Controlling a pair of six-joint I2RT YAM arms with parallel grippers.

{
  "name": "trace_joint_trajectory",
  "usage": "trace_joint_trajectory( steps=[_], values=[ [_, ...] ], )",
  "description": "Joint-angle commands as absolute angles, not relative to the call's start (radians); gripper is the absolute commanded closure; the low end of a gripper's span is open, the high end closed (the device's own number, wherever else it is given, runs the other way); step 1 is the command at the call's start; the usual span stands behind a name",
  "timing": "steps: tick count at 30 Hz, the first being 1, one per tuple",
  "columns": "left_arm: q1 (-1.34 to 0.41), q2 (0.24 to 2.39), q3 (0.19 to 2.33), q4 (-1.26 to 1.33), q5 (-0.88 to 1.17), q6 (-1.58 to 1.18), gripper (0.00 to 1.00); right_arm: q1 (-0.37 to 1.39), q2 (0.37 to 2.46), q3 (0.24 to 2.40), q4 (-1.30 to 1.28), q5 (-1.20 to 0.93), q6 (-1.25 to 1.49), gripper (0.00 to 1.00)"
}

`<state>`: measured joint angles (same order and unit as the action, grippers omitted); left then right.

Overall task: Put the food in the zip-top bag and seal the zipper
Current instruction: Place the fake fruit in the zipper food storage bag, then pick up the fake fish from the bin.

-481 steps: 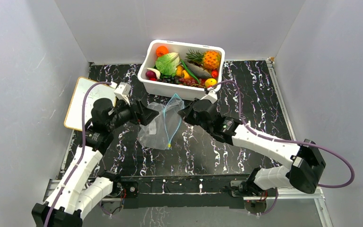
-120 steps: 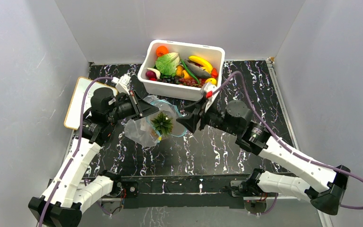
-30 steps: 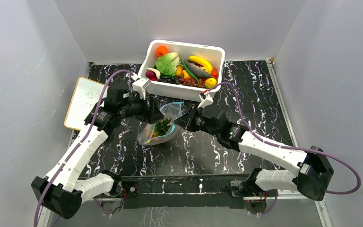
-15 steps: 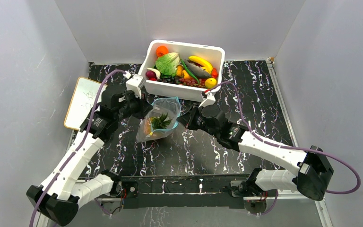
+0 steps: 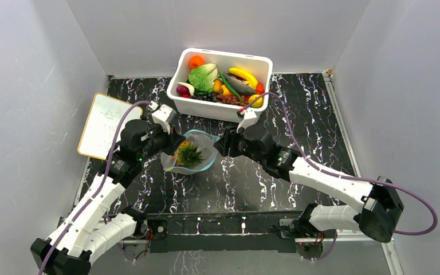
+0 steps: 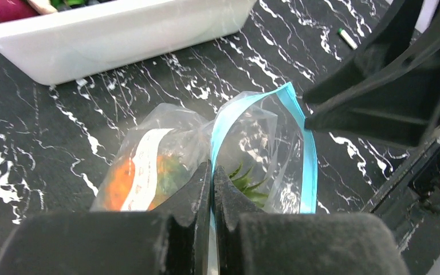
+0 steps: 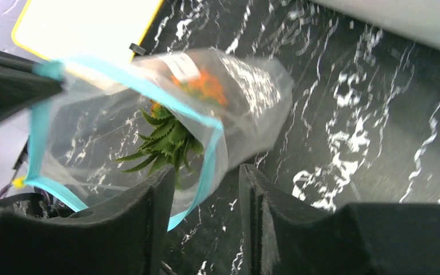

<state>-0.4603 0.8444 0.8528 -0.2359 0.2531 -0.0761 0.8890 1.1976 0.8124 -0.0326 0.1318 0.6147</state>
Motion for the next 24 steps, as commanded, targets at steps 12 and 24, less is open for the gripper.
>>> trace_joint_trajectory(
  steps=[12, 24],
  values=[
    [-0.463, 0.712, 0.678, -0.126, 0.342, -0.093, 1.00, 0.620, 1.398, 1.353, -0.306, 0.074, 0.078, 0.38],
    [-0.463, 0.697, 0.660, -0.116, 0.388, -0.084, 1.00, 0.460, 1.827, 1.771, -0.538, 0.055, -0.144, 0.41]
  ],
)
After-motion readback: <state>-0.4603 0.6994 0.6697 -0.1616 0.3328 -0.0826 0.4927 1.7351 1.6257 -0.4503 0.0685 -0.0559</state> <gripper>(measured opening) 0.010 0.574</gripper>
